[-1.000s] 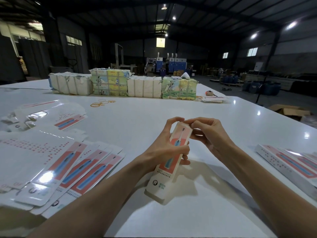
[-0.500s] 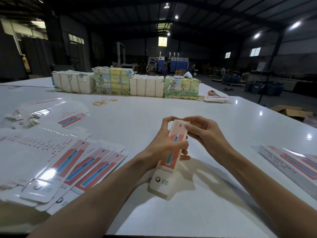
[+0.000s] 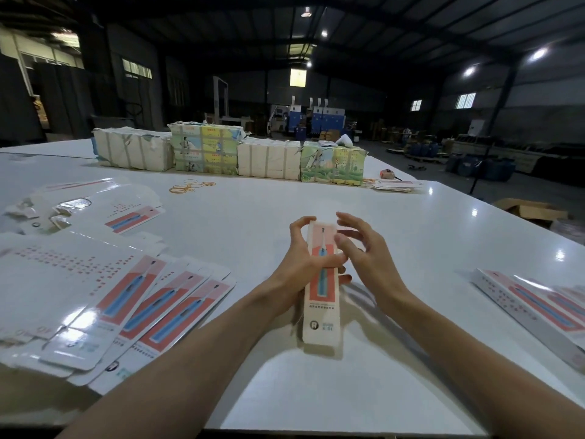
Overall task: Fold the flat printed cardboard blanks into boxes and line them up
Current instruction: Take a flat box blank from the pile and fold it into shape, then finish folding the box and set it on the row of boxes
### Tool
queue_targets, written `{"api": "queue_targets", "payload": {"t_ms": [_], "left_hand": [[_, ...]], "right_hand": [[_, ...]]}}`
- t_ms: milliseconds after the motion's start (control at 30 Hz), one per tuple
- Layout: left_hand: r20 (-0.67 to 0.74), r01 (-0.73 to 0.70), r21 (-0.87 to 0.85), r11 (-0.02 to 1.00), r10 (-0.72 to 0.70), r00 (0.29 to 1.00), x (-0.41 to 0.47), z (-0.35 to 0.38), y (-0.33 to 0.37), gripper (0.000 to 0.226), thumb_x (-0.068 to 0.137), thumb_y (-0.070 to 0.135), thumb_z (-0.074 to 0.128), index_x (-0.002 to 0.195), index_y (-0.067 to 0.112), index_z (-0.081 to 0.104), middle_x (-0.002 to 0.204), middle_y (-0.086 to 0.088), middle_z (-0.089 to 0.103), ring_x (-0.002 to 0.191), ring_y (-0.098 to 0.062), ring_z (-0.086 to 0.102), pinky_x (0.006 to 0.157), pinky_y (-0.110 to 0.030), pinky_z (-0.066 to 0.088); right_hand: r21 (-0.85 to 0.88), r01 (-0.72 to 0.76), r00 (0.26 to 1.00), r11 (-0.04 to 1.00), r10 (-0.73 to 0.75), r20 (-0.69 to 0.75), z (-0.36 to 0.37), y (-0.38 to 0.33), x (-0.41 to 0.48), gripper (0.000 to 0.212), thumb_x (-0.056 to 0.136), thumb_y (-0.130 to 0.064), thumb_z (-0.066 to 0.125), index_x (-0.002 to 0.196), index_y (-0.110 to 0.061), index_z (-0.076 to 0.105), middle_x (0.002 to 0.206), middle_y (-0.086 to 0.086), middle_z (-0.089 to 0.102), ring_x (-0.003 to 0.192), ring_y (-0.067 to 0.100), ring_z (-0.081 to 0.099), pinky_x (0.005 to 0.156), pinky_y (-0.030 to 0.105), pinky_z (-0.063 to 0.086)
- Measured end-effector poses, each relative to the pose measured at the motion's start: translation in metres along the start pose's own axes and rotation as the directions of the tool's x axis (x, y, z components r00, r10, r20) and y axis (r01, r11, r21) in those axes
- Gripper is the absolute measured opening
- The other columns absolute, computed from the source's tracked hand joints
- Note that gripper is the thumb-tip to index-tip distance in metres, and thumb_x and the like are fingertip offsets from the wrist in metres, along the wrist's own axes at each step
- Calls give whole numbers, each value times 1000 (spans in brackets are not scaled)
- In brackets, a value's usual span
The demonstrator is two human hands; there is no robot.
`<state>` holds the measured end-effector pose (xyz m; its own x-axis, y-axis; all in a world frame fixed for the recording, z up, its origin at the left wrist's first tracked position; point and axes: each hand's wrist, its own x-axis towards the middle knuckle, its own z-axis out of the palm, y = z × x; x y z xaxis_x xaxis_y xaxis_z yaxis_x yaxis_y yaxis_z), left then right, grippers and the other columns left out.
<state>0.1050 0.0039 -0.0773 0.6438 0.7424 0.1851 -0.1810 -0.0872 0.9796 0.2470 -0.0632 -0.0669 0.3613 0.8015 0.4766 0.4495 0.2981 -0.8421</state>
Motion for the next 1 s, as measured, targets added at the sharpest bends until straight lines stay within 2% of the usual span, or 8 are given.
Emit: {"api": "queue_targets", "payload": {"t_ms": [133,300,367,467,600,733,933,1000], "left_hand": [[-96,-23,-204,979,4,995,3,1,-2,65,97,17,73,139,43,30,126,-20,61,91,-32,76,82,-47,64],[-205,-98,-571,815,-26,978,3,2,9,44,100,28,67,135,31,41,124,-19,56,95,-33,71,64,-42,63],[-193,-80,-516,853,-25,981,2,3,9,52,91,42,69,135,37,43,129,-15,56,104,-32,68,66,-40,64],[-129,-36,-497,867,-33,991,2,5,5,52,96,47,64,142,36,43,133,-12,60,108,-29,69,75,-41,63],[-140,-6,-374,927,-50,989,6,6,-2,44,103,44,59,141,30,43,128,-14,62,118,-31,67,96,-45,59],[-41,5,-134,991,-10,999,2,5,-6,44,100,35,69,138,26,49,126,-13,64,122,-26,64,89,-35,61],[101,-82,153,985,67,993,-5,3,-10,22,100,25,71,121,28,69,116,-4,72,111,-17,70,95,-33,58],[131,-111,232,966,82,988,-7,3,-10,21,96,32,71,117,31,72,109,-1,75,101,-13,71,87,-28,56]], "right_hand": [[-170,145,989,975,-144,17,2,-1,-3,25,108,-19,57,129,-32,60,123,4,56,104,4,64,72,12,55],[-483,246,954,840,-121,275,4,-12,-10,51,97,-59,63,138,-28,61,106,-2,62,97,10,58,81,29,52],[-568,308,920,763,-87,382,6,-16,-10,54,92,-65,66,125,-23,56,100,-2,59,89,13,55,72,26,48],[-611,303,925,732,-73,372,-3,-20,-11,33,99,-50,65,106,-20,52,92,-3,61,76,14,57,65,28,43],[-773,233,961,590,-18,276,-41,-19,-20,39,101,-37,62,133,-21,46,127,9,68,92,28,67,78,44,59],[-875,41,994,482,73,87,-100,-10,-35,52,96,-41,68,138,-27,42,124,5,67,90,23,68,78,40,60],[-980,-104,987,173,143,-79,-165,17,-73,44,105,-30,50,148,-21,44,146,3,52,132,24,50,113,40,40],[-984,-142,983,106,130,-128,-177,17,-82,41,108,-30,47,148,-21,45,144,1,53,130,21,52,113,38,40]]}}
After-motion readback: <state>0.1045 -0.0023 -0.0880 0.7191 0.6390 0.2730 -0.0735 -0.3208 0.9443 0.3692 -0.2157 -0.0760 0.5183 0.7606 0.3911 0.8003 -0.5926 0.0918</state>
